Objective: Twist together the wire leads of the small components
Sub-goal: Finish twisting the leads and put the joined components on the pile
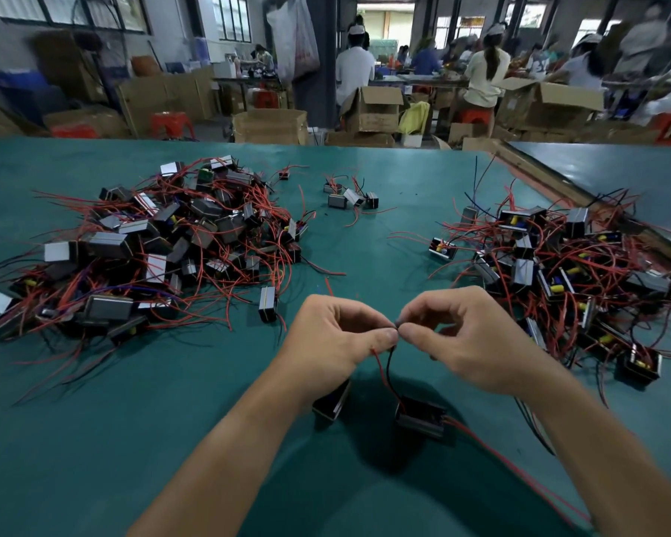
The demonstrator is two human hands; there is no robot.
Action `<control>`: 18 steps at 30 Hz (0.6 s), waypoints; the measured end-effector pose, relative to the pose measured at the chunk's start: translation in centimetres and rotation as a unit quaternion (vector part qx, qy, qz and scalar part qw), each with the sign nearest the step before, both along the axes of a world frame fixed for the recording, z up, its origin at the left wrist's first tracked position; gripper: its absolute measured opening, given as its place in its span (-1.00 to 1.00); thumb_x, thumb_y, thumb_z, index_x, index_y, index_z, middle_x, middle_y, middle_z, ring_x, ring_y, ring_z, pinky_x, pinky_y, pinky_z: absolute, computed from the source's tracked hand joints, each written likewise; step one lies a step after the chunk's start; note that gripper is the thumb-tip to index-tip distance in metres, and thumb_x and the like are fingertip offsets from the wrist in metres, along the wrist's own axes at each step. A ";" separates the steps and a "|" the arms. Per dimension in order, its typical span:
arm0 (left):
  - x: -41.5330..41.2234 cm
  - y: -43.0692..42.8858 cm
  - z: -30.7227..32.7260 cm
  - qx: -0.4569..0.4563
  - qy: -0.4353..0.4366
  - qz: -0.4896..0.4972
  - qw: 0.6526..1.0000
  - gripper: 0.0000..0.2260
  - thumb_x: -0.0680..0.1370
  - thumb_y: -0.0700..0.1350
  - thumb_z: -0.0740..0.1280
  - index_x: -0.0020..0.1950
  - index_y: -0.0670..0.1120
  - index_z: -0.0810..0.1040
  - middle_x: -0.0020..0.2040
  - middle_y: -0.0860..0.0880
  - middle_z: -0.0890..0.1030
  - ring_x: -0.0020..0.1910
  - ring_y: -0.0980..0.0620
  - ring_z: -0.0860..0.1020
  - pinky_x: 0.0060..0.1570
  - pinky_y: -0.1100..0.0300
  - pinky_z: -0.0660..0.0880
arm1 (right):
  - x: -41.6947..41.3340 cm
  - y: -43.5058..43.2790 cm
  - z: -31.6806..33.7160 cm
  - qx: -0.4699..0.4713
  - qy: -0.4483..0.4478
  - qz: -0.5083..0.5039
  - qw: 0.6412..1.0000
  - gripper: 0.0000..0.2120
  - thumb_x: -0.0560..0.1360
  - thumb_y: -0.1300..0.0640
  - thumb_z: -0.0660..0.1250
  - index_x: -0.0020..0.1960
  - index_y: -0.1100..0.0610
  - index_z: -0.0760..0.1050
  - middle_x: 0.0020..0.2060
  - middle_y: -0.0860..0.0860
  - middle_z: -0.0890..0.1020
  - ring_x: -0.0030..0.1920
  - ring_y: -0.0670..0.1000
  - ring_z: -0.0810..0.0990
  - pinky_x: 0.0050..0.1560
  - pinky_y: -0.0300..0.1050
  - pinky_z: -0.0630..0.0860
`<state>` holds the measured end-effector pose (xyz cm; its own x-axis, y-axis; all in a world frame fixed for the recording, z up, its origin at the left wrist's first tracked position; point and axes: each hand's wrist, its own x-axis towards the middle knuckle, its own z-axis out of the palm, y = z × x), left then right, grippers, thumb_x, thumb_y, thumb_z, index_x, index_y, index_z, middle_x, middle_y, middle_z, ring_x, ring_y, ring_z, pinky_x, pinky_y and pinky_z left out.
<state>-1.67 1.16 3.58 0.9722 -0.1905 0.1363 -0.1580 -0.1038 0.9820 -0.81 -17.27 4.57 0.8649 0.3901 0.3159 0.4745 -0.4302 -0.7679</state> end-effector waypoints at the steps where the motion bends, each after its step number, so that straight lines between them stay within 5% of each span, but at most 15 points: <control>1: 0.0 0.0 0.0 0.004 -0.003 -0.003 1.000 -0.88 0.42 -0.35 0.48 -0.25 -0.16 0.68 -0.33 -0.04 0.67 -0.34 0.12 0.56 -0.26 0.34 0.50 | 0.0 0.0 0.0 -0.012 -0.003 0.001 1.000 -0.86 0.49 0.25 0.44 -0.24 0.10 0.62 -0.44 -0.11 0.58 -0.42 -0.20 0.47 -0.31 -0.36 0.40; 6: 0.0 0.3 -0.1 0.028 -0.029 -0.013 0.999 -0.84 0.43 -0.35 0.47 -0.26 -0.11 0.68 -0.36 0.05 0.66 -0.38 0.21 0.53 -0.29 0.36 0.47 | -0.4 0.4 0.3 -0.018 0.045 0.000 0.999 -0.80 0.52 0.26 0.38 -0.27 0.11 0.55 -0.50 -0.11 0.51 -0.45 -0.19 0.43 -0.37 -0.30 0.42; 9: -0.1 0.2 -0.2 0.085 -0.091 -0.008 0.992 -0.85 0.44 -0.30 0.48 -0.25 -0.06 0.68 -0.46 0.18 0.58 -0.51 0.30 0.38 -0.42 0.41 0.33 | -0.4 0.4 0.4 0.019 0.155 0.007 0.988 -0.77 0.56 0.29 0.31 -0.28 0.17 0.51 -0.51 -0.06 0.48 -0.49 -0.11 0.42 -0.45 -0.24 0.39; 13: -0.4 0.0 -0.4 0.145 -0.168 0.017 0.975 -0.88 0.45 -0.21 0.48 -0.24 0.00 0.68 -0.48 0.24 0.52 -0.53 0.26 0.31 -0.45 0.41 0.24 | -0.4 0.3 0.5 0.124 0.343 0.016 0.931 -0.77 0.55 0.26 0.28 -0.28 0.16 0.51 -0.44 0.03 0.48 -0.50 -0.09 0.39 -0.50 -0.29 0.30; 18: 0.0 -0.1 0.0 0.038 -0.069 -0.004 0.997 -0.84 0.44 -0.35 0.47 -0.26 -0.10 0.67 -0.40 0.10 0.63 -0.44 0.26 0.47 -0.35 0.41 0.40 | -0.2 -0.1 0.5 0.111 0.205 0.021 0.972 -0.82 0.50 0.37 0.36 -0.25 0.18 0.58 -0.44 0.02 0.55 -0.45 -0.07 0.44 -0.44 -0.24 0.38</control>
<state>-1.70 1.03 3.54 0.9434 -0.2136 0.2536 -0.2923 -0.1743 0.9403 -0.98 -17.35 5.08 0.9204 0.3899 0.0287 0.1229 -0.2188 -0.9680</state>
